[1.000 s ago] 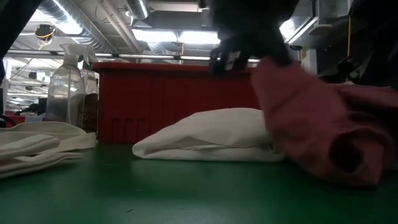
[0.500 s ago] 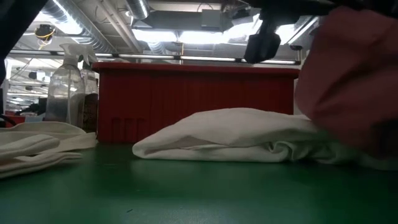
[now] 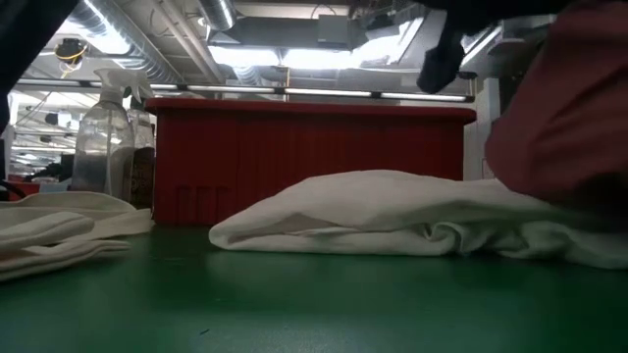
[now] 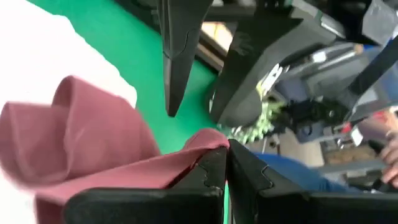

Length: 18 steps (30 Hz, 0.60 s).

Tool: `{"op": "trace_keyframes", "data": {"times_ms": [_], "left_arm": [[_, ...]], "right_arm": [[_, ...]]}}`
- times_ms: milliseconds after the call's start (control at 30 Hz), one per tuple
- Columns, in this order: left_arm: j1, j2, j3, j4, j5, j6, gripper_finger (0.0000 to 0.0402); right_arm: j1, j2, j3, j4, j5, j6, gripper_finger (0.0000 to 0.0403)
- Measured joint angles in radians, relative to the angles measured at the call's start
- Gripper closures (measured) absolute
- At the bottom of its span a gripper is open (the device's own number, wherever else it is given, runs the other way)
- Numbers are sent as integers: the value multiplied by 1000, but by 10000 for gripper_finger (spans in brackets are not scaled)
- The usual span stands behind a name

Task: Fold Laundry from Bin
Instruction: Fold the pink underwear

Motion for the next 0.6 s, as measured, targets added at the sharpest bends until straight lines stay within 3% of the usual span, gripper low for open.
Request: {"op": "trace_keyframes", "data": {"times_ms": [433, 600], "left_arm": [[51, 68, 0, 102, -33, -27, 400], [88, 68, 0, 102, -55, -28, 400]], "right_arm": [[1, -70, 0, -96, 4, 78, 258], [1, -68, 0, -91, -102, 78, 258]]}}
